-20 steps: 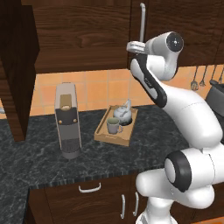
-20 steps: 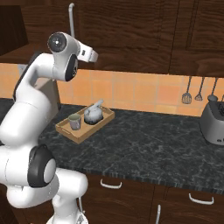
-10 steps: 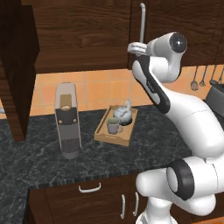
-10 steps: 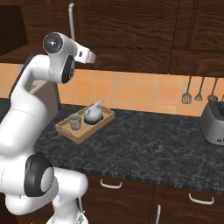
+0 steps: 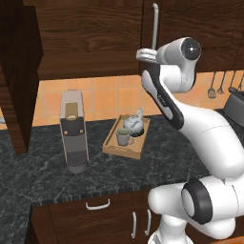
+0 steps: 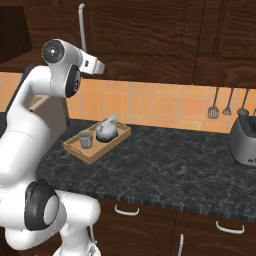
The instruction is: Pick the kettle from the counter and place it on the tray. Then pick the mug from the cabinet and place it on the tray. Then close the cabinet doors.
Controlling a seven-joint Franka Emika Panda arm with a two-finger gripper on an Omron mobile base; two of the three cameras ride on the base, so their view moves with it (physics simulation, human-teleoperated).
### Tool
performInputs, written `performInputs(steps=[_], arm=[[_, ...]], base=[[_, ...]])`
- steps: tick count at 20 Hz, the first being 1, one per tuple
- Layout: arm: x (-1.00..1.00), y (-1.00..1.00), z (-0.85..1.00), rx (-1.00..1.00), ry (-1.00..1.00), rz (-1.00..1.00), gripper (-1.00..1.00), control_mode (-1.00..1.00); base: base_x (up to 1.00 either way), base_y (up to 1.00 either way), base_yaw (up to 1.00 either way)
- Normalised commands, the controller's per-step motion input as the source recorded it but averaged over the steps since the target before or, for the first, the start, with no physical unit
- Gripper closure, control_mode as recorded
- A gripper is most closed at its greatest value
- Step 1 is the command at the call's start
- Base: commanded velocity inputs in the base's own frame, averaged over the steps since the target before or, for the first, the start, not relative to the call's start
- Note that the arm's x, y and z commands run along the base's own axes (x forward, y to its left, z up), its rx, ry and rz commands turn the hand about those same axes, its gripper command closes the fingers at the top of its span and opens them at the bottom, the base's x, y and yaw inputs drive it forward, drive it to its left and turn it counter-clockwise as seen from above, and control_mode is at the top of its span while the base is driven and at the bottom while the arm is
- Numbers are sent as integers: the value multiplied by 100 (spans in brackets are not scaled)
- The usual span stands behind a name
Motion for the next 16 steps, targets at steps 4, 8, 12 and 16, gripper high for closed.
performInputs(steps=[4,8,12,16], arm=[[-46,0,0,-8,0,-5,-100,-100],[-55,0,0,-5,0,0,-100,-100],[-59,0,0,-12,0,10,-100,-100],[-61,1,1,-18,0,20,-100,-100]], base=[[0,0,0],[0,0,0],[0,0,0],[0,0,0]])
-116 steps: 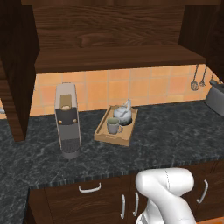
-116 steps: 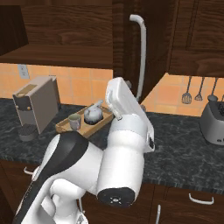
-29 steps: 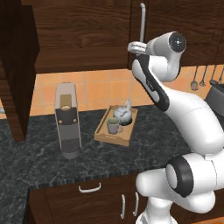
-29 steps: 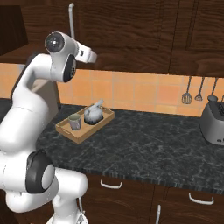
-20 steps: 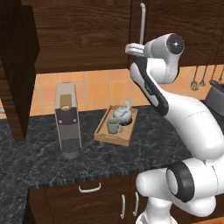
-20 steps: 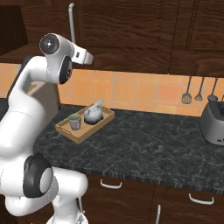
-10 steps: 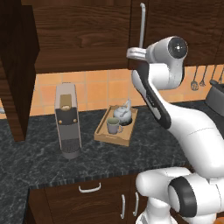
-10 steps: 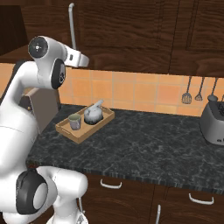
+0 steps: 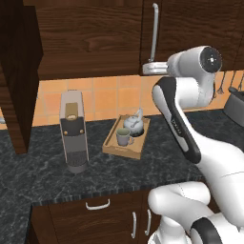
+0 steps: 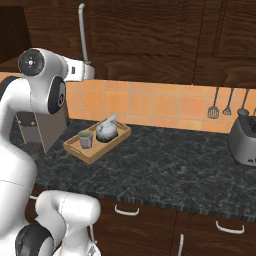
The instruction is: Pick the kettle from the counter and place it on the tray. Then pick the mug from the cabinet and place it on the tray. Then close the cabinet doors.
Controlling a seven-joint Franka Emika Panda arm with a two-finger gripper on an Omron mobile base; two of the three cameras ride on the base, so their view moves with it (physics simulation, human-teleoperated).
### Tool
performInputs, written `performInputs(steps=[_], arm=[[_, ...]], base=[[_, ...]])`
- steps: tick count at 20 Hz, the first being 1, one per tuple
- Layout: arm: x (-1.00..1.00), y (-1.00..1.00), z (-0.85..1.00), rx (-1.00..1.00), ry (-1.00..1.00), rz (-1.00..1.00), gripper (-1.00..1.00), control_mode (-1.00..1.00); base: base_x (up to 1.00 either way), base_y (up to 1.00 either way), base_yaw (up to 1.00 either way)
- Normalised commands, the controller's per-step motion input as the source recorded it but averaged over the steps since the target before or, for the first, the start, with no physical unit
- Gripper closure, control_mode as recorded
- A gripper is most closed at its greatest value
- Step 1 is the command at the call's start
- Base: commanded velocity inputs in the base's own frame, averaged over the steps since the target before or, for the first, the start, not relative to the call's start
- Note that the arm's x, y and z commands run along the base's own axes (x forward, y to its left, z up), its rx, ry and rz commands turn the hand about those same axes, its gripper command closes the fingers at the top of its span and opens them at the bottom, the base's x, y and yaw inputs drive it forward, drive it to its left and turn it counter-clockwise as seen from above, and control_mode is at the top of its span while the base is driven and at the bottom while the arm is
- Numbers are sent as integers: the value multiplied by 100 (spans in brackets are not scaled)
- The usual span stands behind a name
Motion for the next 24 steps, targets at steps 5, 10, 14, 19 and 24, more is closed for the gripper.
performInputs(steps=[5,10,14,19,24], arm=[[-56,0,1,-25,0,34,-100,-100],[-59,1,0,-29,0,41,-100,-100],[-66,8,0,-36,0,41,-100,-100],[-63,23,0,-39,0,38,-100,-100],[-61,33,0,-39,-1,29,-100,-100]], base=[[0,0,0],[0,0,0],[0,0,0],[0,0,0],[0,0,0]])
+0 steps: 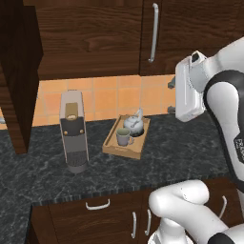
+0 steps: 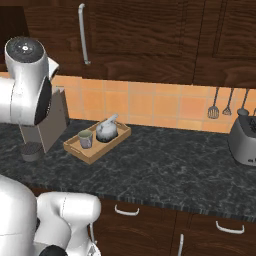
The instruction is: Pick the kettle from the counter and place it on the tray. Then pick the mug from the cabinet and place it on the tray. Then close the cabinet doors.
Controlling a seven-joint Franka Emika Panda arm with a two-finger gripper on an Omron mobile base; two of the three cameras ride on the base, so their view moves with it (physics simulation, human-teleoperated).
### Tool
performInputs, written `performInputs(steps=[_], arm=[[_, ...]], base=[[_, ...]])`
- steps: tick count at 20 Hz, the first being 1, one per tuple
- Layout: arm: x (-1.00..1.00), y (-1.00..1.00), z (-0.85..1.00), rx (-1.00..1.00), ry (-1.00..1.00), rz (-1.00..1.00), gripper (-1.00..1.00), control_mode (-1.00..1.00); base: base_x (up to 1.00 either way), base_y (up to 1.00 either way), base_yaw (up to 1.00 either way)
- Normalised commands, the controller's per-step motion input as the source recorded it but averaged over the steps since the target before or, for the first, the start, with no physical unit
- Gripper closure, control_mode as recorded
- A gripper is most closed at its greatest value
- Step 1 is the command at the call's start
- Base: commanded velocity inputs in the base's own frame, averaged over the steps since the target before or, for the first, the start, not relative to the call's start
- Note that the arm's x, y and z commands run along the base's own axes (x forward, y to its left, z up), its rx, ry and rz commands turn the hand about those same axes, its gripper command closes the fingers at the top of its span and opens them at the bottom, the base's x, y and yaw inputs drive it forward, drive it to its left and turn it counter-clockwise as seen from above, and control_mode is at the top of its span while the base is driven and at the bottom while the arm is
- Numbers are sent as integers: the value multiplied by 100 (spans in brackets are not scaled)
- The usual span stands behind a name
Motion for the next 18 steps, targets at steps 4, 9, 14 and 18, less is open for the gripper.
performInputs(steps=[4,9,14,18], arm=[[-57,33,0,-39,0,25,-100,-100],[-35,22,1,-34,0,12,-100,-100],[-24,12,11,-24,0,2,-100,-100],[-41,8,4,-16,0,4,-100,-100]], base=[[0,0,0],[0,0,0],[0,0,0],[0,0,0]])
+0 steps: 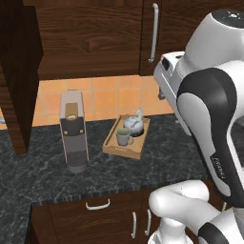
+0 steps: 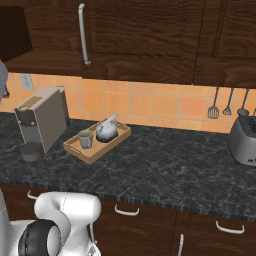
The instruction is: Pick the kettle from the counter and place it on the tray. Then pick the mug from the cabinet and place it on the tray. Then close the cabinet doors.
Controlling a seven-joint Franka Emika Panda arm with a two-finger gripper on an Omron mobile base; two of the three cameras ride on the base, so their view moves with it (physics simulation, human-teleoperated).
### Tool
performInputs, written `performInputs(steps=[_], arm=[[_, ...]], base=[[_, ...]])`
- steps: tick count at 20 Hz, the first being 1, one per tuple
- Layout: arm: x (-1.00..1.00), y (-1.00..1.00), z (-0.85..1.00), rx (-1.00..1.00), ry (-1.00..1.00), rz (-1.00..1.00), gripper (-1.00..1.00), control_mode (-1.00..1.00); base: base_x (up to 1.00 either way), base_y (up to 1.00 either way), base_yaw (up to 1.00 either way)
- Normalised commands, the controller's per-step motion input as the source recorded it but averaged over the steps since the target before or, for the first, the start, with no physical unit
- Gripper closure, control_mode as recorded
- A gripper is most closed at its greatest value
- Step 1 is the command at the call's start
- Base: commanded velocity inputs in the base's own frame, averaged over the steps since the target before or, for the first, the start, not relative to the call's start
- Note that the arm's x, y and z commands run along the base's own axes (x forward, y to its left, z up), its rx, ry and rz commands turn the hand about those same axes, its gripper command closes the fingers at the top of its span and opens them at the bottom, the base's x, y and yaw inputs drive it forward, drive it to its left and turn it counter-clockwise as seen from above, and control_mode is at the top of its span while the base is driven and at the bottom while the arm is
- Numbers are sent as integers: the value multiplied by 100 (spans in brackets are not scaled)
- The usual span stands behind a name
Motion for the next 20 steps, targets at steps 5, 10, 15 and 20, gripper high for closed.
performInputs(steps=[5,10,15,20], arm=[[-48,1,-1,-1,-4,14,-100,-100],[-39,4,-8,0,-18,31,-100,-100],[-26,38,-13,5,-10,16,-100,-100],[-9,39,-15,14,-8,8,-100,-100]], base=[[0,0,0],[0,0,0],[0,0,0],[0,0,0]])
